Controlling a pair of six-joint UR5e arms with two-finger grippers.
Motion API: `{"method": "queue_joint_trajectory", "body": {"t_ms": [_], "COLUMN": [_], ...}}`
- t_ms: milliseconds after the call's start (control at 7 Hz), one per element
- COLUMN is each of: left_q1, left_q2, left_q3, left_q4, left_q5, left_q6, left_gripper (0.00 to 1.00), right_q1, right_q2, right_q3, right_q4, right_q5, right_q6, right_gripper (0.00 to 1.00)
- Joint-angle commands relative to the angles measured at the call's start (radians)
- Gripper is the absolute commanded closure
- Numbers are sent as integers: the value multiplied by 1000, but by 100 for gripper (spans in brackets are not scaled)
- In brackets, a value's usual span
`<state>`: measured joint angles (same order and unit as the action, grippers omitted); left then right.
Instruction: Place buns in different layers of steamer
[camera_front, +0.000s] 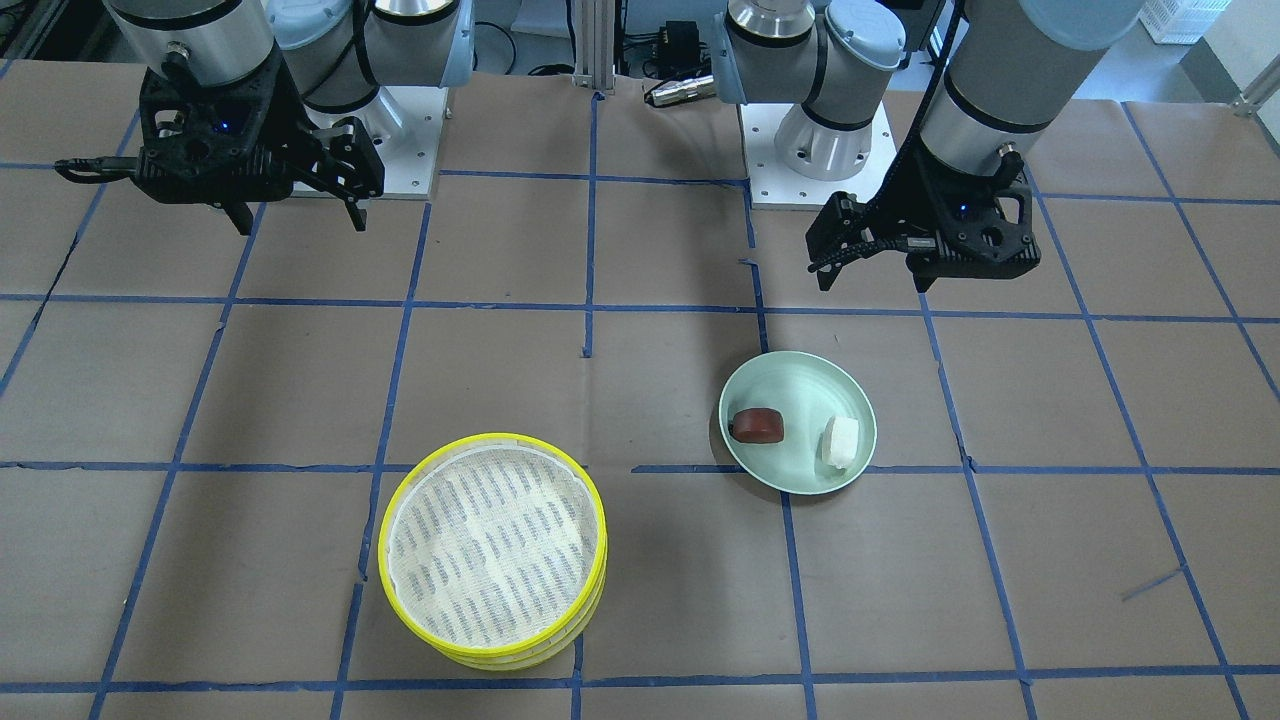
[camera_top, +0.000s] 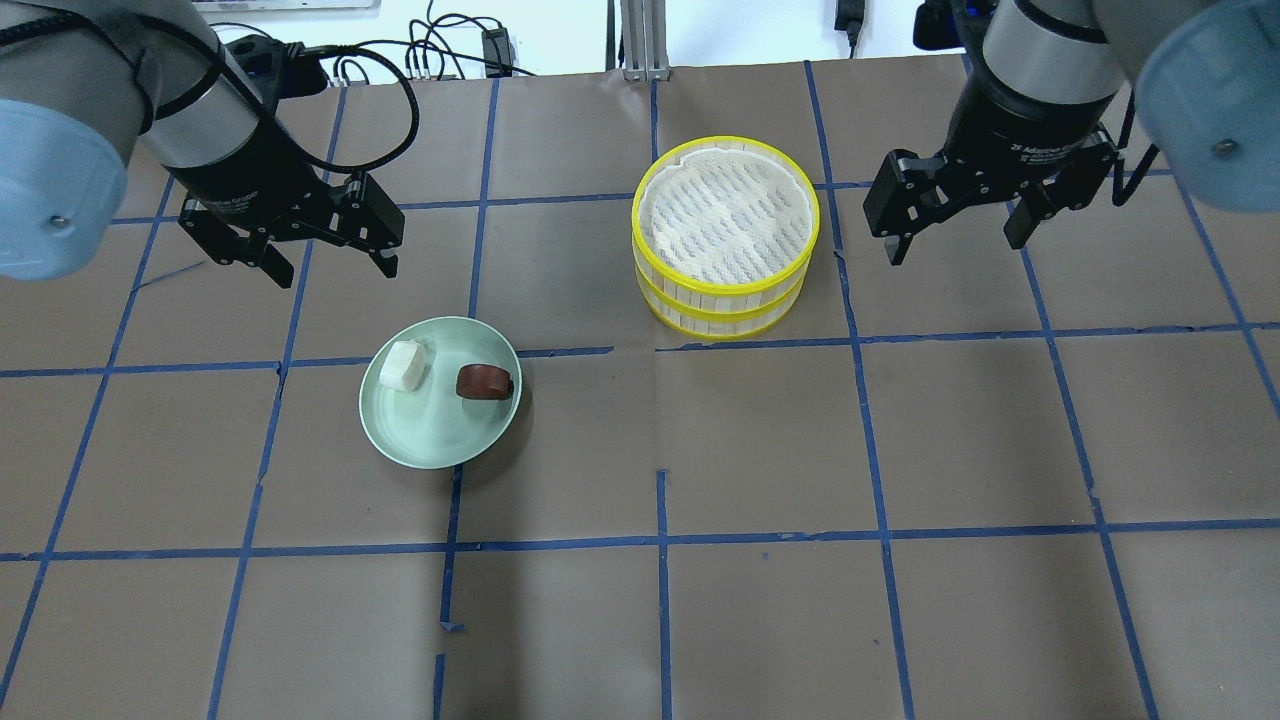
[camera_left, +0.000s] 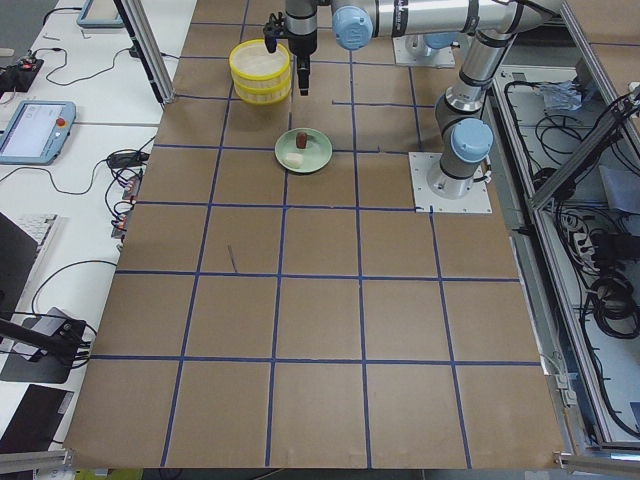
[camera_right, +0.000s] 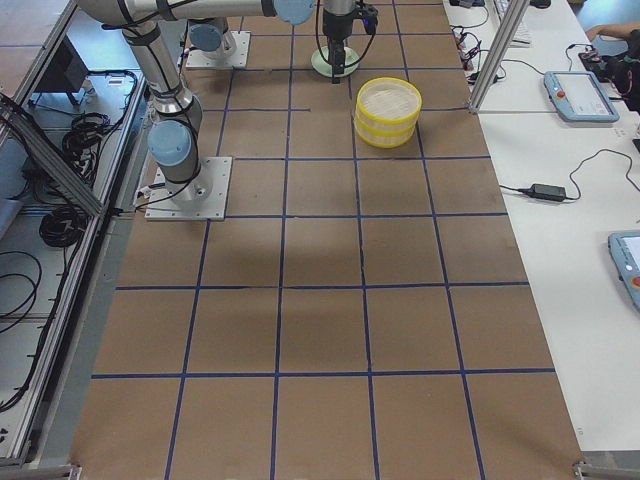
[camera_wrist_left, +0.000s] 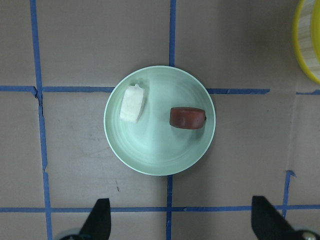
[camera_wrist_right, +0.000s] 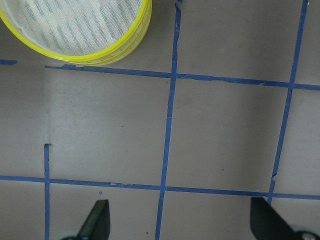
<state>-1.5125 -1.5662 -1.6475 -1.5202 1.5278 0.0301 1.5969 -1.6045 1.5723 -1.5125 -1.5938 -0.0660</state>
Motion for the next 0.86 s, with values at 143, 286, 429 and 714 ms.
{"method": "queue_joint_trajectory", "body": {"t_ms": [143, 286, 429, 714], "left_q1": [0, 0, 0, -12], "left_q2": [0, 2, 5, -46], "left_q3": [0, 0, -6, -87], "left_q4": [0, -2, 1, 78], "left_q5": [0, 0, 2, -27], "left_q6": [1, 1, 4, -3], "left_gripper": [0, 0, 0, 0], "right_q1": [0, 0, 2, 11], "right_q2": [0, 0, 18, 234], "right_q3": [0, 0, -2, -111], "right_q4": [0, 0, -21, -186], "right_q5": [0, 0, -3, 29], "right_q6": [0, 2, 5, 46], "right_gripper": [0, 0, 0, 0]}}
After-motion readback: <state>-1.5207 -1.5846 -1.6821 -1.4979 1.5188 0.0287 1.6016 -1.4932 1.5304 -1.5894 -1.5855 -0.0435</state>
